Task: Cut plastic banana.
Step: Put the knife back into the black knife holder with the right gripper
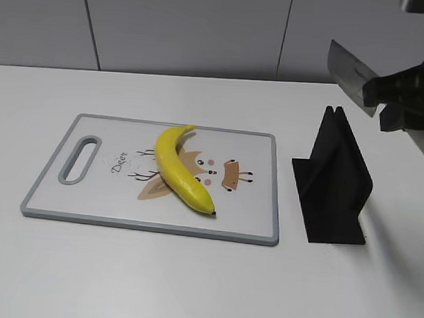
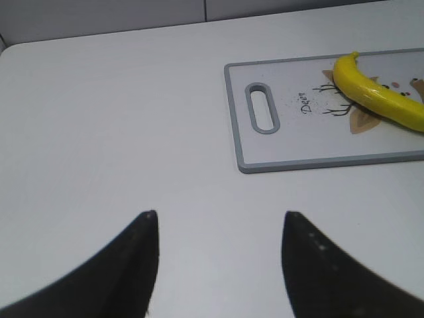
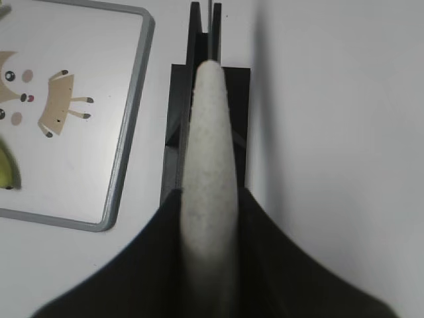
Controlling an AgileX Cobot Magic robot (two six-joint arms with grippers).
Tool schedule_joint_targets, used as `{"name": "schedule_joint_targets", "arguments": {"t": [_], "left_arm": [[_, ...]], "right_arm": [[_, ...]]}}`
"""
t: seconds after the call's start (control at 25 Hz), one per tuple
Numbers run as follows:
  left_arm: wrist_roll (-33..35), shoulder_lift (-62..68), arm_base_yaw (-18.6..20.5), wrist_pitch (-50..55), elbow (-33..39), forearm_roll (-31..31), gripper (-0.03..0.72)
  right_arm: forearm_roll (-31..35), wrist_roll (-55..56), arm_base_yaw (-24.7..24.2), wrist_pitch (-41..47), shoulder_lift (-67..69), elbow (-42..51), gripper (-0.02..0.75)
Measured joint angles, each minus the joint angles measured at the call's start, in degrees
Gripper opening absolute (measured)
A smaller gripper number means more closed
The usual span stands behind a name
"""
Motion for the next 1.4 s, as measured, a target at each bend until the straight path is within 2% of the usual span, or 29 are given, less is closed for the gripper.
{"name": "schedule_joint_targets", "arguments": {"t": [0.8, 1.12, 1.4], "left_arm": [[0.33, 0.00, 0.00, -0.29, 0.00, -0.09, 0.574], [0.33, 0.00, 0.00, -0.34, 0.00, -0.09, 0.574], [0.33, 0.00, 0.00, -0.34, 0.00, -0.09, 0.574]], "right_arm": [[1.01, 0.07, 0.00, -0.32, 8.37, 0.04, 0.178], [4.93, -0.38, 0.00, 1.22, 11.56, 0.04, 0.178], [5.40, -1.60, 0.00, 1.95, 11.86, -0.05, 0.178]]}}
